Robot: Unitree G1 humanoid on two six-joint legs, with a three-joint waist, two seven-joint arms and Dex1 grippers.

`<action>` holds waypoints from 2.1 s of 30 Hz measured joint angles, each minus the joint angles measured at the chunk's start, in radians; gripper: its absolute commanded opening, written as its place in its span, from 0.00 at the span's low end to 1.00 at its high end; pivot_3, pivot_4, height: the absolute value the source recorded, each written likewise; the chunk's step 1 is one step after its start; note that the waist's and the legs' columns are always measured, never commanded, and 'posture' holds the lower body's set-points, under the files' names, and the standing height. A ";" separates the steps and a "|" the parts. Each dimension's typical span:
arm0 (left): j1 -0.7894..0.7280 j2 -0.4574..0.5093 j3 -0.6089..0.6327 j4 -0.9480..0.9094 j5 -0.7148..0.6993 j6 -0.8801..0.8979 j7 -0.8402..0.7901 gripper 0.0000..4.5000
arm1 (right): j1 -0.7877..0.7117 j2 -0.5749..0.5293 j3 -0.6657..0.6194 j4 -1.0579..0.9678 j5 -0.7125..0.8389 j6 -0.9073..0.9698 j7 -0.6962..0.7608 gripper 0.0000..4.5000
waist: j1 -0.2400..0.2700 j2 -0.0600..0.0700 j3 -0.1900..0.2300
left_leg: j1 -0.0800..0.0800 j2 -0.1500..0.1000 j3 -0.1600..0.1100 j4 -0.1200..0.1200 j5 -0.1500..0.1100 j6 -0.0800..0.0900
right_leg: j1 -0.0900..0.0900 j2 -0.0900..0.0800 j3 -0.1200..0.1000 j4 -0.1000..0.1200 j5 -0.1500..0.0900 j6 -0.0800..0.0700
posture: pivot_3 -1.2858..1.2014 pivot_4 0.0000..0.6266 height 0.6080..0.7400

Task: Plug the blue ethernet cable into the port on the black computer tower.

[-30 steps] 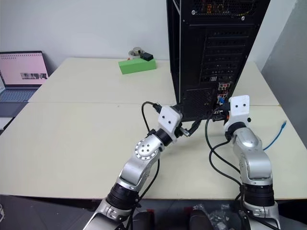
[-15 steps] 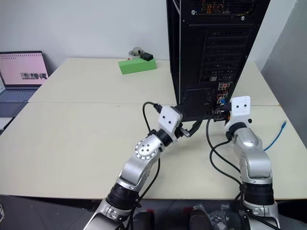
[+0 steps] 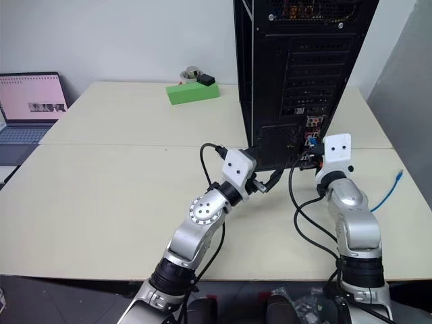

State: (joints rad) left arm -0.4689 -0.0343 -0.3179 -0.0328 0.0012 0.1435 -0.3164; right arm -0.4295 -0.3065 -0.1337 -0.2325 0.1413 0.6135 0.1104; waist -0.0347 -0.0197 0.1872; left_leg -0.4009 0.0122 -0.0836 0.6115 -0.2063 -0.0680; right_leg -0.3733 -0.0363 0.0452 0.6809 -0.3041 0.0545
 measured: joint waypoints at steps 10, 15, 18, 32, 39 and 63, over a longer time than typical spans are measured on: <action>0.000 0.000 0.000 0.000 0.001 0.000 -0.001 0.92 | -0.009 -0.034 0.042 0.000 -0.041 -0.016 0.042 0.00 | -0.006 0.000 0.000 | 0.000 0.000 0.000 0.000 0.000 0.000 | 0.000 0.000 0.000 0.000 0.000 0.000 | 0.52 0.24 1.00; 0.000 0.000 0.000 0.000 0.001 0.000 0.000 0.92 | -0.010 -0.022 0.039 0.000 -0.041 -0.016 0.039 0.00 | -0.007 0.000 0.000 | 0.000 0.000 0.000 0.000 0.000 0.000 | 0.000 0.000 0.000 0.000 0.000 0.000 | 0.52 0.24 1.00; 0.000 0.000 0.000 0.000 0.001 0.000 0.000 0.92 | -0.017 -0.004 0.032 0.000 -0.038 -0.002 0.031 0.00 | -0.009 0.000 0.000 | 0.000 0.000 0.000 0.000 0.000 0.000 | 0.000 0.000 0.000 0.000 0.000 0.000 | 0.52 0.24 1.00; 0.000 -0.002 0.000 0.000 0.003 0.000 0.000 0.92 | -0.056 0.121 -0.048 -0.007 0.033 0.100 -0.058 0.00 | -0.012 0.000 0.000 | 0.000 0.000 0.000 -0.001 0.000 0.000 | 0.000 0.000 0.000 0.000 0.000 0.000 | 0.52 0.24 1.00; 0.000 -0.002 0.000 0.000 0.004 0.000 0.000 0.92 | -0.072 0.121 -0.048 -0.005 0.039 0.115 -0.069 0.00 | -0.012 0.000 0.000 | 0.000 0.000 0.000 -0.001 0.000 0.000 | 0.000 0.000 0.000 0.000 0.000 0.000 | 0.52 0.24 1.00; 0.000 -0.010 0.002 0.000 0.004 0.000 0.003 0.93 | -0.102 0.051 -0.016 0.084 0.038 0.057 0.011 0.43 | -0.013 0.000 0.000 | -0.001 0.000 0.001 -0.001 0.000 0.000 | -0.001 0.000 0.001 -0.001 0.000 0.000 | 0.52 0.24 1.00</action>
State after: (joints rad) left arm -0.4691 -0.0441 -0.3164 -0.0327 0.0055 0.1433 -0.3138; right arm -0.5320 -0.2553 -0.1501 -0.1489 0.1789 0.6705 0.1214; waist -0.0482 -0.0194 0.1871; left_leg -0.4016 0.0123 -0.0831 0.6104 -0.2063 -0.0679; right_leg -0.3739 -0.0361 0.0462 0.6798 -0.3039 0.0549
